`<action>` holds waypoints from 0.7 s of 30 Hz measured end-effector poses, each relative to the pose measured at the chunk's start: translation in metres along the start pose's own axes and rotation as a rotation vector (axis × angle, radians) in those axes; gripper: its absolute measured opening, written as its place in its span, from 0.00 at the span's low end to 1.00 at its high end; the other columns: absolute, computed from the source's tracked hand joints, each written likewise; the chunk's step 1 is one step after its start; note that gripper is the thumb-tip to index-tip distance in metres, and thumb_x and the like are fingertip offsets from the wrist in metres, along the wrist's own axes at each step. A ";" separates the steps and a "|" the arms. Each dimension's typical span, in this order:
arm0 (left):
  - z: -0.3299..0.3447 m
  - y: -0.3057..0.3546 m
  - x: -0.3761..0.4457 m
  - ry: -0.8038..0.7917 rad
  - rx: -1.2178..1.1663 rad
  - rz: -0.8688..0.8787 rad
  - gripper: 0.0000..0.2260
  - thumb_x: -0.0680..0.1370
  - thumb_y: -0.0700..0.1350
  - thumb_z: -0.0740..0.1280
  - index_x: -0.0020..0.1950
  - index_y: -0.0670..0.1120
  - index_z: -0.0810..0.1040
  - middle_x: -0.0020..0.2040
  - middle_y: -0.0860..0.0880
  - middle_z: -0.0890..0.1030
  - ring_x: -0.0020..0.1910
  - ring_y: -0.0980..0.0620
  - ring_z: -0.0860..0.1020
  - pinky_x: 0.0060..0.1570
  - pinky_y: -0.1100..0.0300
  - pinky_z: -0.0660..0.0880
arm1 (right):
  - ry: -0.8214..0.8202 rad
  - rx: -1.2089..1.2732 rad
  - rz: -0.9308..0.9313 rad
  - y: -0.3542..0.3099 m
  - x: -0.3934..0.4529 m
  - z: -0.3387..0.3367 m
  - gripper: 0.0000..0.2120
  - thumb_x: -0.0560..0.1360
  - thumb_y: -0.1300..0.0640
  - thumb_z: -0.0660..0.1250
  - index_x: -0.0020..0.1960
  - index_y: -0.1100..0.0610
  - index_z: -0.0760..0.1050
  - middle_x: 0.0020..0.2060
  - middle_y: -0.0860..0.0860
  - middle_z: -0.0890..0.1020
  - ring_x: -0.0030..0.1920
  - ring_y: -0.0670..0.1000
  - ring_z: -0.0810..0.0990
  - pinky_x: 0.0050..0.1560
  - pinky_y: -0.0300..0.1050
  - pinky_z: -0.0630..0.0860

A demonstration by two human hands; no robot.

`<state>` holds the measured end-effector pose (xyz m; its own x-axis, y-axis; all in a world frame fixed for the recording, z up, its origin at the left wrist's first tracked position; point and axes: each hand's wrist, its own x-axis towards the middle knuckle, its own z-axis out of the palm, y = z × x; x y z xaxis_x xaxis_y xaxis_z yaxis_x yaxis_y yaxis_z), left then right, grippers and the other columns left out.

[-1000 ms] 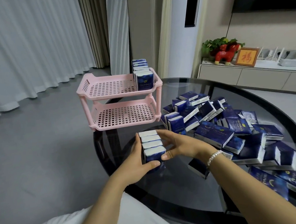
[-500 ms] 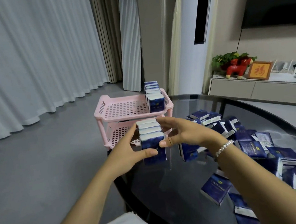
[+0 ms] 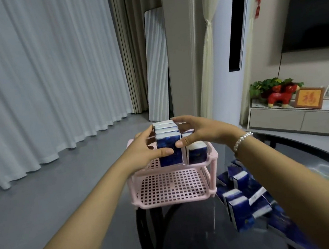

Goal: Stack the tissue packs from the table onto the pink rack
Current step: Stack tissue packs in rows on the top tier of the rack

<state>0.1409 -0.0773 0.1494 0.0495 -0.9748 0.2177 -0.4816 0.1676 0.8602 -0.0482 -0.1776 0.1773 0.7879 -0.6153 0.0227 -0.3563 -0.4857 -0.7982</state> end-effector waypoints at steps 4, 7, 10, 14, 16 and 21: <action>-0.005 -0.025 0.044 -0.031 -0.008 -0.074 0.41 0.55 0.57 0.79 0.66 0.63 0.69 0.68 0.51 0.72 0.63 0.53 0.75 0.64 0.49 0.73 | -0.002 -0.033 0.044 0.012 0.041 -0.012 0.34 0.66 0.57 0.76 0.68 0.49 0.64 0.68 0.49 0.70 0.70 0.49 0.65 0.73 0.52 0.60; 0.003 -0.036 0.063 -0.056 -0.076 -0.112 0.34 0.66 0.44 0.78 0.67 0.58 0.67 0.65 0.52 0.74 0.61 0.55 0.75 0.62 0.57 0.73 | 0.027 -0.144 0.114 0.022 0.058 -0.019 0.35 0.66 0.53 0.76 0.69 0.47 0.64 0.70 0.49 0.66 0.71 0.53 0.64 0.72 0.55 0.61; 0.012 -0.048 0.078 -0.094 -0.128 -0.137 0.29 0.72 0.34 0.72 0.65 0.56 0.65 0.58 0.54 0.76 0.54 0.59 0.76 0.46 0.71 0.75 | 0.051 -0.235 0.191 0.032 0.071 -0.022 0.37 0.66 0.52 0.76 0.71 0.45 0.63 0.75 0.49 0.55 0.74 0.56 0.56 0.73 0.58 0.56; 0.024 -0.061 0.093 -0.125 -0.147 -0.178 0.27 0.73 0.32 0.70 0.64 0.53 0.65 0.52 0.58 0.77 0.51 0.59 0.76 0.48 0.68 0.75 | 0.064 -0.434 0.270 0.047 0.083 -0.022 0.36 0.66 0.45 0.74 0.71 0.44 0.63 0.77 0.45 0.46 0.76 0.57 0.47 0.73 0.63 0.51; 0.028 -0.064 0.096 -0.113 -0.155 -0.183 0.27 0.73 0.32 0.70 0.63 0.53 0.65 0.54 0.57 0.77 0.52 0.58 0.76 0.48 0.69 0.75 | 0.064 -0.420 0.293 0.052 0.086 -0.021 0.38 0.66 0.45 0.73 0.72 0.45 0.61 0.77 0.44 0.45 0.76 0.57 0.46 0.73 0.62 0.51; 0.033 -0.070 0.096 -0.108 -0.018 -0.178 0.37 0.73 0.38 0.72 0.75 0.53 0.56 0.69 0.53 0.70 0.57 0.59 0.74 0.50 0.70 0.72 | 0.063 -0.557 0.280 0.055 0.084 -0.018 0.41 0.69 0.43 0.70 0.75 0.47 0.53 0.77 0.45 0.48 0.76 0.56 0.46 0.74 0.58 0.50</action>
<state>0.1505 -0.1876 0.0944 0.0378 -0.9992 0.0119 -0.4577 -0.0068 0.8891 -0.0108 -0.2677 0.1460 0.6017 -0.7934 -0.0926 -0.7666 -0.5410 -0.3458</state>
